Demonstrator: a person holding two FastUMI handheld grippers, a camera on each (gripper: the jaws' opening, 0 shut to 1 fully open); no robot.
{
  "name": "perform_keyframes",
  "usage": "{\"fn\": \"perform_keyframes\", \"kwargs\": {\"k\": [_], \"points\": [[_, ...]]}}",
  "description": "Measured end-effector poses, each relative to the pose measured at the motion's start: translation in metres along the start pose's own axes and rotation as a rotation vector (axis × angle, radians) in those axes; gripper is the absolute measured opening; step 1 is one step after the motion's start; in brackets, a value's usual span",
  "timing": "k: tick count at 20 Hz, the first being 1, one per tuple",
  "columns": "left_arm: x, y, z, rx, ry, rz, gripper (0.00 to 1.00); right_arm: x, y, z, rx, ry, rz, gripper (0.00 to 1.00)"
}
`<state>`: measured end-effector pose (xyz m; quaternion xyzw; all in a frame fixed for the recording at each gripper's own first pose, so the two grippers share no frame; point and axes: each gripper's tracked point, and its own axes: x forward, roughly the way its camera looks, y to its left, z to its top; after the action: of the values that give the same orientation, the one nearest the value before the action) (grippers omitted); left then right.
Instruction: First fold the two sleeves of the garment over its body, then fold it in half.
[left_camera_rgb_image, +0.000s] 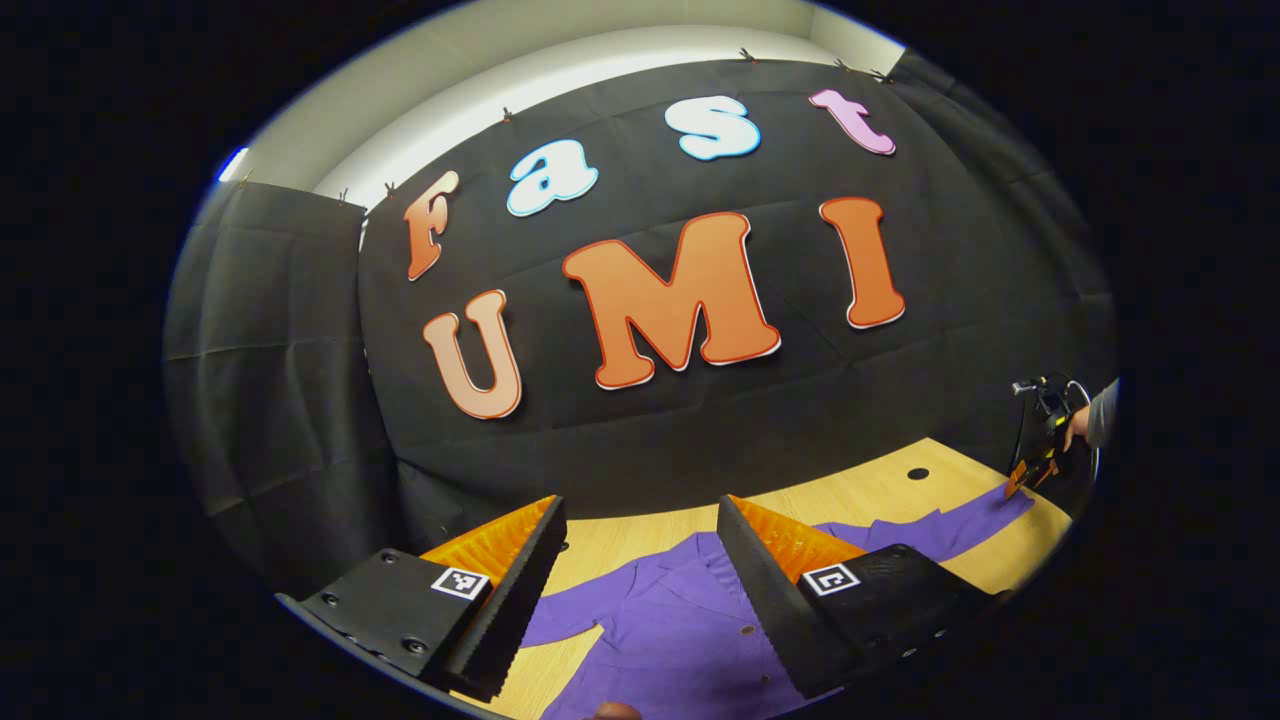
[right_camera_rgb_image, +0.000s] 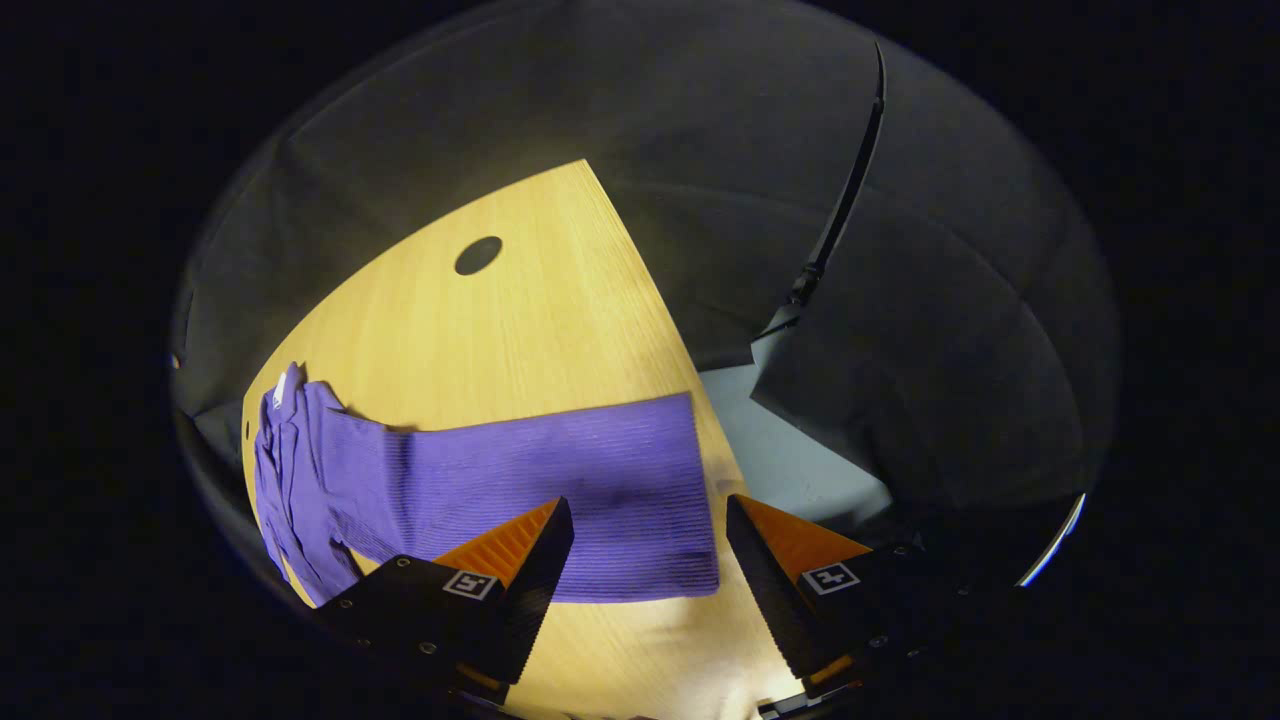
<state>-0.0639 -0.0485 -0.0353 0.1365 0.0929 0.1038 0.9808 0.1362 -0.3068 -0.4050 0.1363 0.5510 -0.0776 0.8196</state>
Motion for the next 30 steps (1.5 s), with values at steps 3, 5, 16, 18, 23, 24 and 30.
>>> {"fn": "perform_keyframes", "kwargs": {"k": [3, 5, 16, 18, 23, 24, 30], "points": [[0.005, -0.013, -0.005, 0.016, 0.021, -0.020, 0.98, 0.011, 0.002, 0.002, 0.010, 0.042, 0.017, 0.94], [0.007, -0.019, -0.008, 0.018, 0.036, -0.030, 0.98, 0.012, 0.005, 0.007, -0.005, 0.048, 0.020, 0.92], [0.019, -0.023, -0.017, -0.001, 0.059, -0.046, 0.98, 0.014, 0.019, -0.007, -0.045, 0.087, -0.071, 0.20], [0.018, -0.015, -0.019, -0.006, 0.057, -0.041, 0.98, 0.008, 0.033, -0.009, 0.016, 0.101, -0.020, 0.04], [0.021, 0.006, -0.033, -0.061, 0.069, -0.041, 0.98, -0.039, 0.066, 0.005, 0.023, 0.030, 0.036, 0.03], [0.021, 0.010, -0.036, -0.072, 0.070, -0.046, 0.98, -0.051, 0.072, 0.007, 0.013, 0.009, 0.035, 0.03], [0.029, 0.045, -0.044, -0.112, 0.030, -0.112, 0.98, -0.132, 0.115, -0.005, 0.002, -0.090, 0.023, 0.03]]}}
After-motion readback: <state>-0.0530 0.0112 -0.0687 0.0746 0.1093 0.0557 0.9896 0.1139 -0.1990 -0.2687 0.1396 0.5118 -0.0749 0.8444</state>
